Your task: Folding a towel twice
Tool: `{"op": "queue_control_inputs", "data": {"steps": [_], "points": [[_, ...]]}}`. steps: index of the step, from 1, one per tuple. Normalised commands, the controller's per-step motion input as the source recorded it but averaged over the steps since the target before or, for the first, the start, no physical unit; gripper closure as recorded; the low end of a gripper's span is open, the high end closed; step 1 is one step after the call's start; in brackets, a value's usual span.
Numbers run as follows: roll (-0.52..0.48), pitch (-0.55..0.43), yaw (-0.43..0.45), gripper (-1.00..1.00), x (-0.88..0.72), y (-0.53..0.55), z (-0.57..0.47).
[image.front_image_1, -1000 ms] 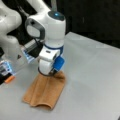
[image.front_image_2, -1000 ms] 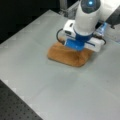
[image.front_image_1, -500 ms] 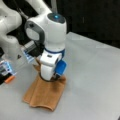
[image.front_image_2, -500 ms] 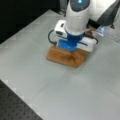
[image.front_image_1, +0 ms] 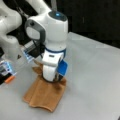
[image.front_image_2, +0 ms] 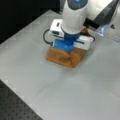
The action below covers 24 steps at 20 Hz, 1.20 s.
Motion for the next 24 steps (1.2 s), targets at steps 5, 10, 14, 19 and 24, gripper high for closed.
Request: {"op": "queue_control_inputs", "data": {"steps": [5, 10, 14, 19, 24], "points": [[-0.046, 0.168, 0.222, 1.00, 0.28, -0.19, 0.07], [0.010, 0.088, 0.237, 1.00, 0.27, -0.26, 0.00], [-0.012, 0.047, 0.159, 1.00, 0.26, -0.26, 0.01], [-0.008, 0.037, 0.113, 1.00, 0.22, -0.19, 0.02], [0.022, 0.007, 0.095, 1.00, 0.19, -0.12, -0.04]]}}
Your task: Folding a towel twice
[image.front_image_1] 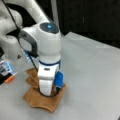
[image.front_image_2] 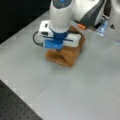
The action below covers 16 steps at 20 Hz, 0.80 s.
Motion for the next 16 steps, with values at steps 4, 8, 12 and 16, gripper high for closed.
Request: {"op": "queue_control_inputs", "data": {"steps": [4, 8, 12, 16], "points": [[0.076, -0.050, 0.083, 1.00, 0.18, -0.16, -0.15], [0.127, -0.065, 0.081, 1.00, 0.15, -0.16, -0.16], [0.149, -0.083, 0.020, 1.00, 0.10, -0.15, -0.07], [0.142, -0.062, -0.029, 1.00, 0.04, -0.15, -0.04]]}}
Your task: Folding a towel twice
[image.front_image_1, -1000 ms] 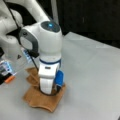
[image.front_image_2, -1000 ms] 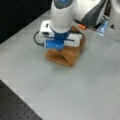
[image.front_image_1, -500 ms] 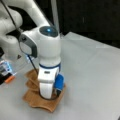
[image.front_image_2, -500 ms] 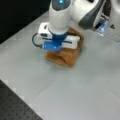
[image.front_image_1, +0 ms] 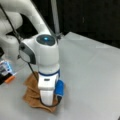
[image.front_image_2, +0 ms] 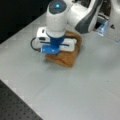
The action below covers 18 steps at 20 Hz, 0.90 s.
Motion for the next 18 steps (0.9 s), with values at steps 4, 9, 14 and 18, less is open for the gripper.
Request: {"op": "queue_control_inputs", "data": {"steps": [4, 9, 14, 18], "points": [[0.160, -0.068, -0.069, 1.00, -0.03, -0.16, -0.13], [0.182, -0.090, -0.077, -1.00, -0.05, -0.14, -0.17], [0.175, -0.112, -0.070, -1.00, -0.04, -0.11, -0.10], [0.126, -0.124, -0.020, -1.00, 0.00, -0.10, -0.06]]}}
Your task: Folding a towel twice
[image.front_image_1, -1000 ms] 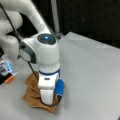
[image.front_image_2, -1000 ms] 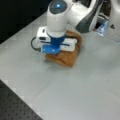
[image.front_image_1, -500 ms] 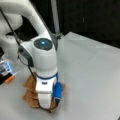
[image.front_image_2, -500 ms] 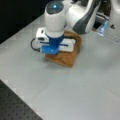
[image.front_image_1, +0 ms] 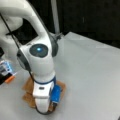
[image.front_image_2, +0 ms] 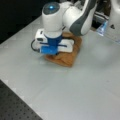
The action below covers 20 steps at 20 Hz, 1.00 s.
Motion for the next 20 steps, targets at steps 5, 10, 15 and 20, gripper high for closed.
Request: {"op": "queue_control_inputs", "data": {"steps": [5, 10, 15, 20], "points": [[0.097, -0.129, -0.024, -1.00, 0.01, -0.07, -0.08], [0.082, -0.140, -0.017, -1.00, 0.03, -0.08, -0.10], [0.053, -0.096, 0.006, -1.00, -0.01, -0.10, 0.01], [0.010, -0.034, 0.043, -1.00, -0.06, -0.13, 0.16]]}}
